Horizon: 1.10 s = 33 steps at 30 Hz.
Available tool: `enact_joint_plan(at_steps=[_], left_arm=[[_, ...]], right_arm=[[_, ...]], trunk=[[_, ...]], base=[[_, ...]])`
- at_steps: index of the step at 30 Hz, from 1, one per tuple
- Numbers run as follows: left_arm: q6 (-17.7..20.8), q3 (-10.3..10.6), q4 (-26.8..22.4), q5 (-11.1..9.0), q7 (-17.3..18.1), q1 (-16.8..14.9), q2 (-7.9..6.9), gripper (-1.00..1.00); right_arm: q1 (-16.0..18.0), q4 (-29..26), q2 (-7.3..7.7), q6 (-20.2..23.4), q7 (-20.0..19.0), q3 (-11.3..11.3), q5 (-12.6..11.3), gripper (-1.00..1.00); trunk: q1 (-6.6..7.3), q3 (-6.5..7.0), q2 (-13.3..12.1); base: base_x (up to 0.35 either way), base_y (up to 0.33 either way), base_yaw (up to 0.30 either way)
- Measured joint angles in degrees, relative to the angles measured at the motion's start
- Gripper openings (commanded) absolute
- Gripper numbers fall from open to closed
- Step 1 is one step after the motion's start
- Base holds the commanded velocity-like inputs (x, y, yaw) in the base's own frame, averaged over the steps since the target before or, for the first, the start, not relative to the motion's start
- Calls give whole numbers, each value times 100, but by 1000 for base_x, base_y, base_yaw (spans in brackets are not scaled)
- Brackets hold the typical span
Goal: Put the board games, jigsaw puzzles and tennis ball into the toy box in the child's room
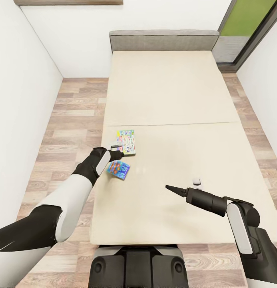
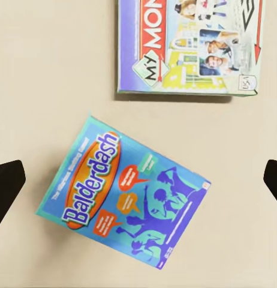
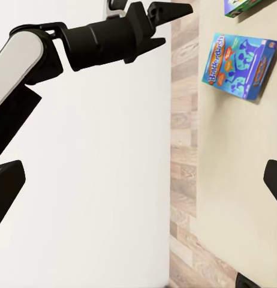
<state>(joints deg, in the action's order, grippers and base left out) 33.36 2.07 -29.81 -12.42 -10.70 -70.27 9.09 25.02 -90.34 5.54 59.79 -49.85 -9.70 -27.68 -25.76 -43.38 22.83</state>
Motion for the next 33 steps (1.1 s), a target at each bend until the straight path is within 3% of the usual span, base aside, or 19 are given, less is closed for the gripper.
enact_joint_plan(at_steps=[7,19,33], left_arm=[[21,0,24,-6,-72,-153,-53,100],[89,-7,50,-46,-608,-434,-167,100],[81,-10,59,-52,-659,-493,-163,100]], right_arm=[[0,7,0,0,40,4,2,100],[0,8,0,0,62,5,3,100],[0,8,0,0,63,0,3,100]], trunk=[[0,-66,0],[0,-180,0],[0,-313,0]], base=[[0,0,0],[0,0,0],[0,0,0]])
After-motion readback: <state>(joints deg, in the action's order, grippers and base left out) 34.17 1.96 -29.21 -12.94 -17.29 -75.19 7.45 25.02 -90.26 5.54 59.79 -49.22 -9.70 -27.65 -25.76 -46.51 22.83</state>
